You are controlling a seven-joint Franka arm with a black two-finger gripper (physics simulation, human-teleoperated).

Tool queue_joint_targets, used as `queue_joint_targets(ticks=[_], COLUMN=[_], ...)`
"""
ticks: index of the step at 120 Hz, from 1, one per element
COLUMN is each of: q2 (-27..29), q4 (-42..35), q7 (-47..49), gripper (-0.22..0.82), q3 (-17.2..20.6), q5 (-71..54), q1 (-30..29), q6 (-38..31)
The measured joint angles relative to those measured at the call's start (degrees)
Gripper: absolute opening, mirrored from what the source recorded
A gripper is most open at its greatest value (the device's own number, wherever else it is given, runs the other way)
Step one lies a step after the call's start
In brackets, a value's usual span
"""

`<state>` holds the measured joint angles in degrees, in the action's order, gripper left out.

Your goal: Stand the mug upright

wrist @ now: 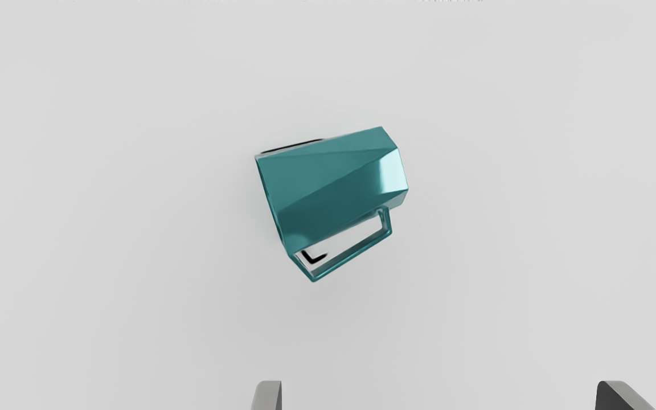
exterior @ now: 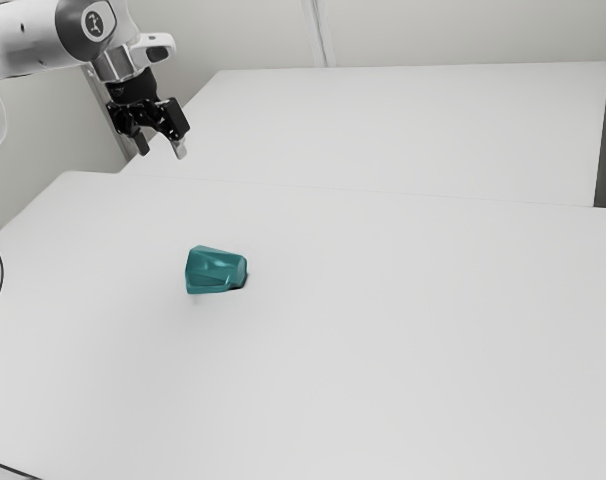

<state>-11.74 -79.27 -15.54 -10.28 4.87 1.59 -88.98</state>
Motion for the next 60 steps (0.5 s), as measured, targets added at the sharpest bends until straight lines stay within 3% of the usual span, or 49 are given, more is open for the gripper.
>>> queue_joint_targets(ticks=[45,60], q2=[0.19,0.39], q4=[-0.63,-1.59], q7=[-0.09,-0.32], gripper=[0.60,0.60], q3=[-0.20,-2.20], q5=[-0.08,1.06], q1=[0.02,-0.74], q6=[-0.05,0.00])
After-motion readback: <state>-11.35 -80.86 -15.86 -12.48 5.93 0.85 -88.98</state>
